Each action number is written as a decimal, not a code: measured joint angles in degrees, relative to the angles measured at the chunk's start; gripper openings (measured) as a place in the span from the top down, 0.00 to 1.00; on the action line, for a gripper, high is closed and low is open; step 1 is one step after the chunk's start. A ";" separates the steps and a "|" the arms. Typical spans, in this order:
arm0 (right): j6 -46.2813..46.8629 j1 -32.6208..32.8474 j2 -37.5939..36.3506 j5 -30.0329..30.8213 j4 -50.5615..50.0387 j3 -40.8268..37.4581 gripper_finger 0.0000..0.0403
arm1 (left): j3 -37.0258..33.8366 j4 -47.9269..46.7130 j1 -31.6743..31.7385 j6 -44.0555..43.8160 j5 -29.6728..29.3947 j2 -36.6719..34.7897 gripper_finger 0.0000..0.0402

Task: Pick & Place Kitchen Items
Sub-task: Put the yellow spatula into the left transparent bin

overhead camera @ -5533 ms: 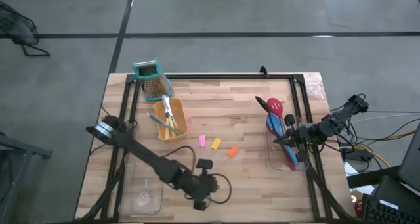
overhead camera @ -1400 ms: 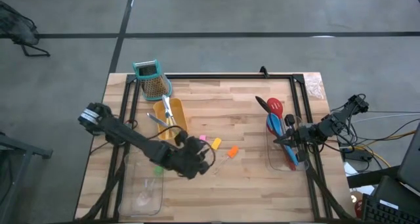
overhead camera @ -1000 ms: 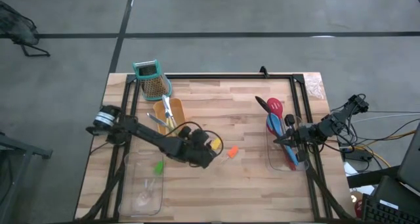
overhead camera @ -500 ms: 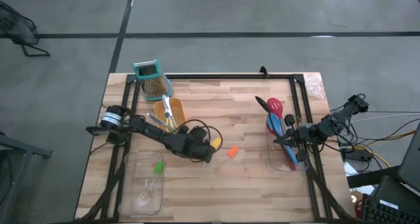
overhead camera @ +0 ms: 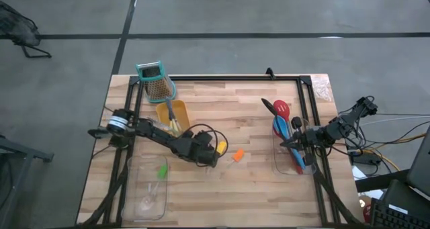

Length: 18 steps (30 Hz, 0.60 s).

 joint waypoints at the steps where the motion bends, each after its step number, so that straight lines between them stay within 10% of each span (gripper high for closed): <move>1: 0.05 0.00 0.00 0.01 -0.01 0.00 0.98 | 0.01 0.13 0.05 0.00 0.18 0.15 0.50; 18: 0.05 0.01 0.00 0.01 -0.01 0.00 0.98 | 0.19 0.07 0.01 2.69 2.85 -1.66 0.50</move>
